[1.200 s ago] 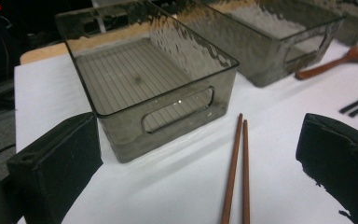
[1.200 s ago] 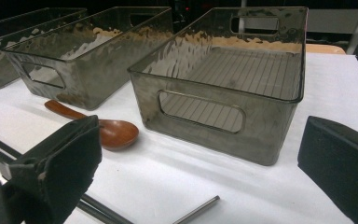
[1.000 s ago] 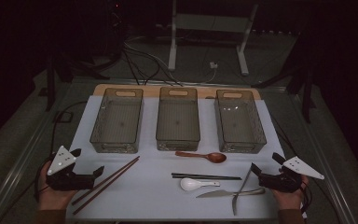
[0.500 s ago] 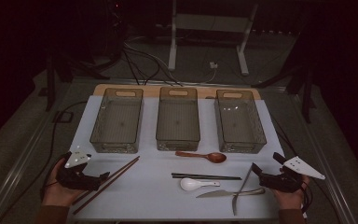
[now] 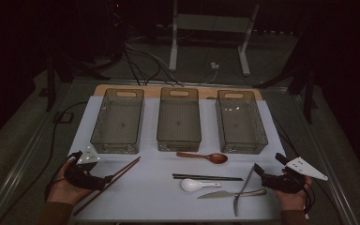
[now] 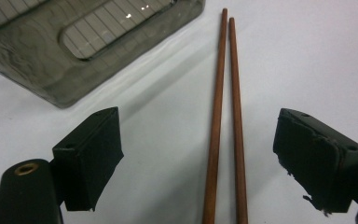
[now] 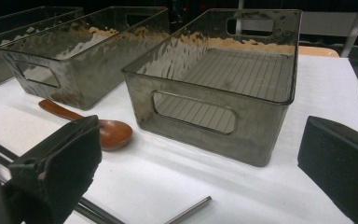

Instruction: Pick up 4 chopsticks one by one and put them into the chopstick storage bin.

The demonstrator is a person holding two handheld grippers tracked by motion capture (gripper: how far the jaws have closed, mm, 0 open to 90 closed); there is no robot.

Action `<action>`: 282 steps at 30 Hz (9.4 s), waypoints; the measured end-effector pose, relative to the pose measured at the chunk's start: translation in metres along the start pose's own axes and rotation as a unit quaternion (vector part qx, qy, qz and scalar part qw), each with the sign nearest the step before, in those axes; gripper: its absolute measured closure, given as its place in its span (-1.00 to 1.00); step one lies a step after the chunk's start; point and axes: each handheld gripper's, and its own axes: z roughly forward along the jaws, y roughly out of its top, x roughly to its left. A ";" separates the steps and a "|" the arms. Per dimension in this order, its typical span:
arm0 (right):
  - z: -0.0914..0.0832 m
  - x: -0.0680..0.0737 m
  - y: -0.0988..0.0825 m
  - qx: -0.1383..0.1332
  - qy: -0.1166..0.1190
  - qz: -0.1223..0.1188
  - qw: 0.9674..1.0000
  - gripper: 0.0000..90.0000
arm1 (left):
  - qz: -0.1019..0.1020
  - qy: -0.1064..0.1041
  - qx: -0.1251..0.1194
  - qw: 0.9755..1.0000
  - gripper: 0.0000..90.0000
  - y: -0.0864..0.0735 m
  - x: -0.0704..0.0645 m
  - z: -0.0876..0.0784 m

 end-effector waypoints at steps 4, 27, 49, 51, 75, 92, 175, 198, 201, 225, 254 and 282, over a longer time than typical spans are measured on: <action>0.000 0.000 0.000 0.000 -0.001 -0.001 1.000 -1.00 | -0.005 0.009 0.011 1.000 -0.51 -0.002 -0.002 0.005; -0.004 -0.004 0.000 -0.007 -0.008 0.007 1.000 -1.00 | 0.025 -0.013 0.058 0.998 0.70 -0.012 -0.008 0.021; -0.006 -0.005 0.000 -0.010 -0.012 0.009 1.000 -1.00 | 0.057 0.001 0.047 0.997 0.91 -0.012 -0.013 0.019; -0.006 -0.005 0.000 -0.010 -0.012 0.009 1.000 -1.00 | 0.056 0.004 0.040 0.998 0.91 -0.011 -0.013 0.016; -0.006 -0.006 0.000 -0.011 -0.015 0.010 1.000 -1.00 | 0.046 0.010 0.002 0.999 0.91 0.015 -0.010 -0.013; -0.007 -0.006 0.000 -0.014 -0.017 0.012 1.000 -1.00 | 0.019 0.023 -0.006 1.000 0.91 0.035 -0.001 -0.020; -0.006 -0.007 0.000 -0.017 -0.018 0.014 1.000 -1.00 | -0.072 0.062 0.010 0.995 0.91 0.146 0.069 0.004; -0.008 -0.008 0.000 -0.020 -0.017 0.015 1.000 -1.00 | -0.147 0.113 -0.050 0.981 -0.51 0.149 0.084 0.032; -0.008 -0.008 0.000 -0.020 -0.017 0.014 1.000 -1.00 | -0.147 0.119 -0.056 0.980 -0.65 0.148 0.083 0.030; -0.007 -0.007 0.000 -0.018 -0.015 0.016 1.000 -1.00 | -0.120 0.074 -0.081 0.987 -0.97 0.126 0.070 0.005; -0.004 -0.009 -0.001 -0.015 -0.011 0.018 1.000 -1.00 | -0.074 0.057 -0.080 0.992 -0.97 0.092 0.029 -0.017; -0.006 -0.010 0.000 -0.013 -0.017 0.009 1.000 -1.00 | -0.050 0.046 -0.061 0.996 -0.96 0.041 -0.001 -0.012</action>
